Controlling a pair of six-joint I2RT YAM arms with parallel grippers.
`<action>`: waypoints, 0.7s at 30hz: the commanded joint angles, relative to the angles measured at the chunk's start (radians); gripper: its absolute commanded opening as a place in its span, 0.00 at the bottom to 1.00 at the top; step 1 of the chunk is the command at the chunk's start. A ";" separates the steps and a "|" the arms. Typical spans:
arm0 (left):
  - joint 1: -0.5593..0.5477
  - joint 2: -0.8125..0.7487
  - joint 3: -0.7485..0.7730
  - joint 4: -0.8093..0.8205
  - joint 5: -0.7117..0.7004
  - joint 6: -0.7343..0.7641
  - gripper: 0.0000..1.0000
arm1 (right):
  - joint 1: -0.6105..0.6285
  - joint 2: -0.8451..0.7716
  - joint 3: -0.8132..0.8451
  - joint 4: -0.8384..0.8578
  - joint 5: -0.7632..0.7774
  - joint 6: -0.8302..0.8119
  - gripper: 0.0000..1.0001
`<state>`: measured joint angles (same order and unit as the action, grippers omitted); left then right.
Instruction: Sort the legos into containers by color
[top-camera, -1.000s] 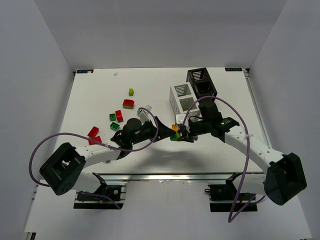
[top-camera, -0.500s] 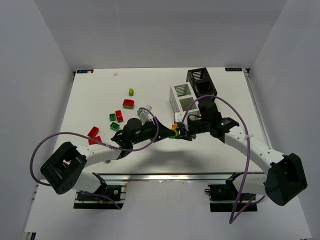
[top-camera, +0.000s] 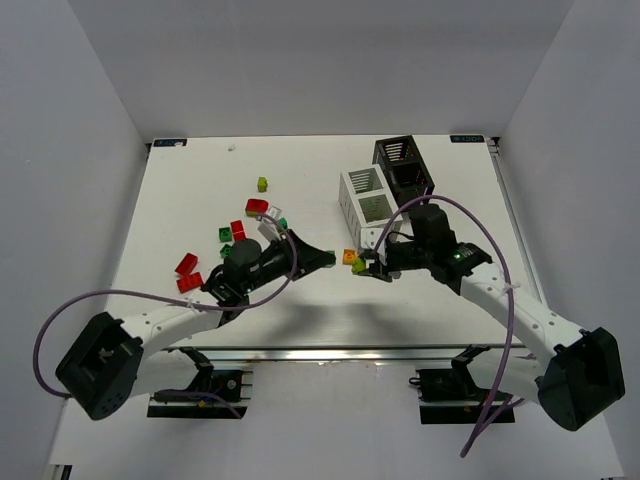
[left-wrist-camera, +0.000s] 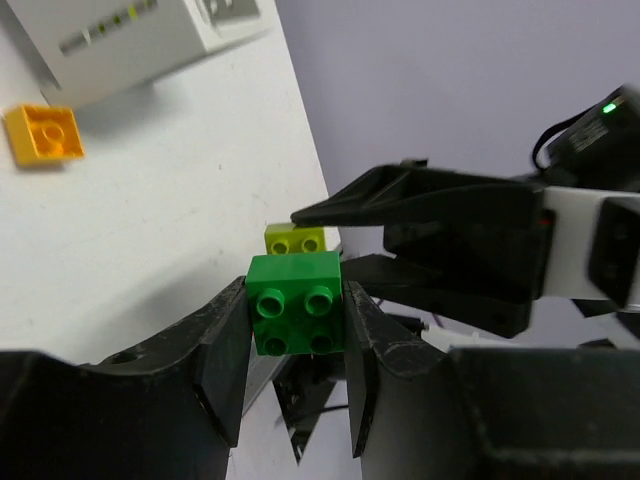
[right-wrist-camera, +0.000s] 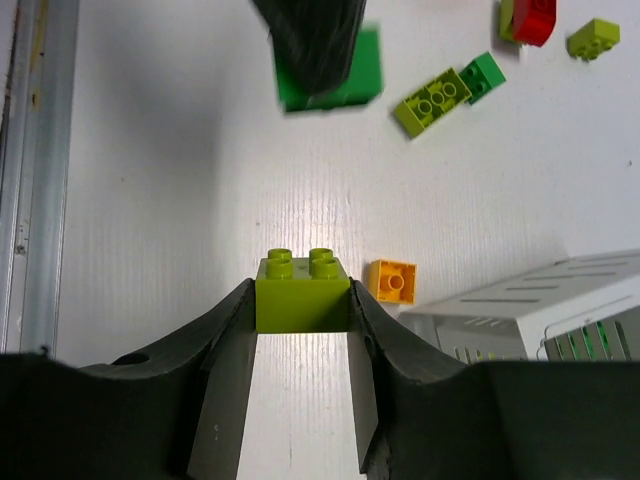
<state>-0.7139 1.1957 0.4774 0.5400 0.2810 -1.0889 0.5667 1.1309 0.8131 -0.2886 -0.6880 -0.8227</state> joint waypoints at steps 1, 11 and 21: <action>0.039 -0.083 -0.003 -0.061 -0.020 0.037 0.17 | -0.020 -0.031 -0.006 -0.006 0.019 -0.013 0.00; 0.111 -0.120 0.078 -0.181 0.004 0.106 0.17 | -0.152 0.041 0.118 0.174 0.192 0.275 0.00; 0.111 -0.127 0.073 -0.173 0.007 0.095 0.19 | -0.180 0.210 0.238 0.215 0.329 0.381 0.03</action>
<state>-0.6056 1.0893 0.5297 0.3691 0.2771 -1.0058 0.3882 1.2980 1.0004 -0.1150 -0.4080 -0.4896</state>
